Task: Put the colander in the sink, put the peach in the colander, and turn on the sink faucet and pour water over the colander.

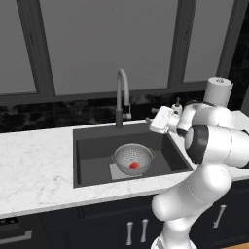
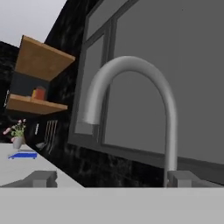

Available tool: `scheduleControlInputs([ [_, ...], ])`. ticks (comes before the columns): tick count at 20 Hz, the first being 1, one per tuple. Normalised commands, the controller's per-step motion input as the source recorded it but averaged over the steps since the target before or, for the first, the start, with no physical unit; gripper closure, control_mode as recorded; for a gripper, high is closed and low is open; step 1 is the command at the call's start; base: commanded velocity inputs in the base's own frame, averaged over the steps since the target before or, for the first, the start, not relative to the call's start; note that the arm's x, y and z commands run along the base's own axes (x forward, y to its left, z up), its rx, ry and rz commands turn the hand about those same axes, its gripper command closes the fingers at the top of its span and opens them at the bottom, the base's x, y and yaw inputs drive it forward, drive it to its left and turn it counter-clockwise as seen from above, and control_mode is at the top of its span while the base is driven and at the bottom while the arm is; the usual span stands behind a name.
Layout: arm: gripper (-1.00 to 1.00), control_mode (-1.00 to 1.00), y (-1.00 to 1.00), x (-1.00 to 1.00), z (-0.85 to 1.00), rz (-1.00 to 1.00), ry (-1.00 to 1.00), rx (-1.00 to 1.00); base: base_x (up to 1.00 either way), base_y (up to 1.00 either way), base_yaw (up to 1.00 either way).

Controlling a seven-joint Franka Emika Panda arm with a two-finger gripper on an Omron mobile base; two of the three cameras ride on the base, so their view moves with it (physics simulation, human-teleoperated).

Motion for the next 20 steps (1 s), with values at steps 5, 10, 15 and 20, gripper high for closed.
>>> scheduleControlInputs([
  [5, -1.00, -1.00, 0.07, 0.40, 0.00, 0.00, -0.05, 0.00, 0.00, 0.00, 0.00],
  [10, -1.00, -1.00, 0.00, 0.40, 0.00, 0.00, 0.00, 0.01, 0.00, 0.00, 0.00],
  [15, -1.00, -1.00, 0.00, 0.46, -0.02, 0.00, 0.00, 0.00, 0.00, 0.00, 0.00],
  [20, -1.00, -1.00, 0.17, 0.34, -0.13, 0.00, 0.00, 0.00, 0.00, 0.00, 0.00],
])
